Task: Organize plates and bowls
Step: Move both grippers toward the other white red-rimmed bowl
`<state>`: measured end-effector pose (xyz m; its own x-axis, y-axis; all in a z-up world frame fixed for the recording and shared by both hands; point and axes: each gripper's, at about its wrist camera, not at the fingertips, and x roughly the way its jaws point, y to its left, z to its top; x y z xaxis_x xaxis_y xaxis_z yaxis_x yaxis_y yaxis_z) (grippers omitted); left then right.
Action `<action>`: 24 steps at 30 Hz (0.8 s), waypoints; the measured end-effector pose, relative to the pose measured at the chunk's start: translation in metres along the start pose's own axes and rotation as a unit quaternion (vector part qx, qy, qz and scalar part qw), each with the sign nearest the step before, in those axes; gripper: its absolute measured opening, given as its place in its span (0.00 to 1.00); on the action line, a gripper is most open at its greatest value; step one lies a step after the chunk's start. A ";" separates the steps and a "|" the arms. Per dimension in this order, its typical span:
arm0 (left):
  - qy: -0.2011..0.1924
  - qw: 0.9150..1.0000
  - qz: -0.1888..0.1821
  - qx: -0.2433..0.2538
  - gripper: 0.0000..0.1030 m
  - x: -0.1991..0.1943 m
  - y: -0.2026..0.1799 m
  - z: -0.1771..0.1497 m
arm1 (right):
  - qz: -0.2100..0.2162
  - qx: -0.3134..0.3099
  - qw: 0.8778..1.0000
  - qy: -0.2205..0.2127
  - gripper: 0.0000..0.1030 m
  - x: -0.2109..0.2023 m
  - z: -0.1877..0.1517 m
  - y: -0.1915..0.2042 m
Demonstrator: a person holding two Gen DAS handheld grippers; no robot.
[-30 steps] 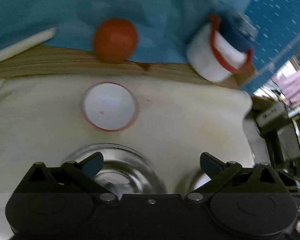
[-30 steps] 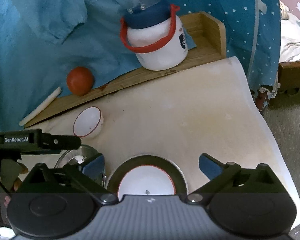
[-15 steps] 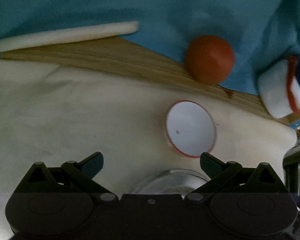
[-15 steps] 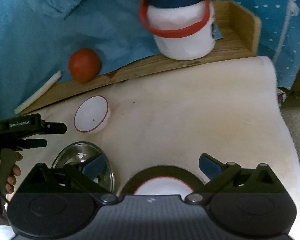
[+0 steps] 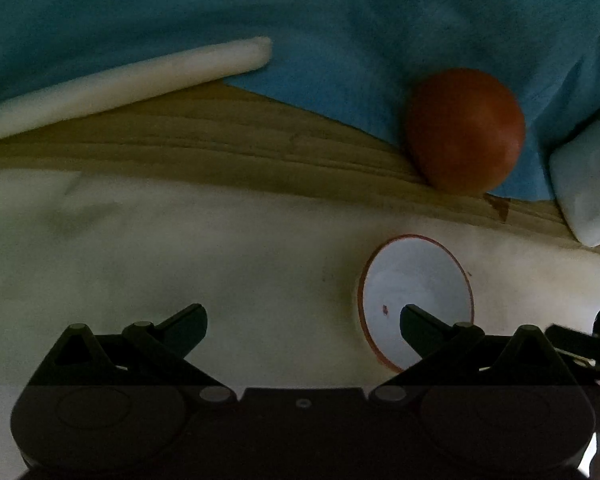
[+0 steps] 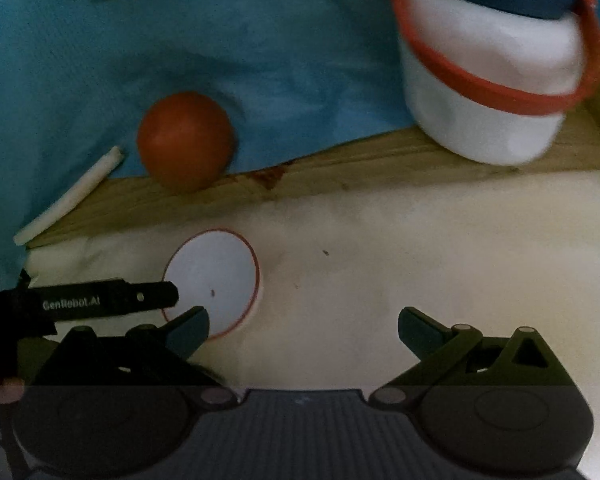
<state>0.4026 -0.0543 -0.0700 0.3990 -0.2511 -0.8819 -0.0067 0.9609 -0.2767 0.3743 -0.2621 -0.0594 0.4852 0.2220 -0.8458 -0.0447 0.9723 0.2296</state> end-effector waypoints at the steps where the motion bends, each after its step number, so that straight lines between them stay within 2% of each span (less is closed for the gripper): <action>1: 0.002 1.000 0.000 0.003 0.99 0.002 0.000 0.001 | -0.003 -0.002 1.000 0.002 0.99 0.004 0.003 0.002; 10: 0.011 1.000 -0.007 0.016 0.98 0.009 -0.001 0.004 | -0.007 -0.006 1.000 0.022 0.86 0.028 0.009 0.012; 17: 0.008 1.000 0.000 0.026 0.90 0.006 -0.004 0.005 | 0.008 0.000 0.999 0.033 0.78 0.036 0.009 0.013; 24: 0.005 0.999 -0.023 0.023 0.77 -0.001 0.002 0.002 | 0.023 -0.002 0.999 0.039 0.59 0.037 0.008 0.015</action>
<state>0.4041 -0.0522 -0.0683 0.3896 -0.2955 -0.8723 0.0527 0.9527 -0.2992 0.3985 -0.2399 -0.0836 0.4132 0.2716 -0.8692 -0.0690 0.9611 0.2675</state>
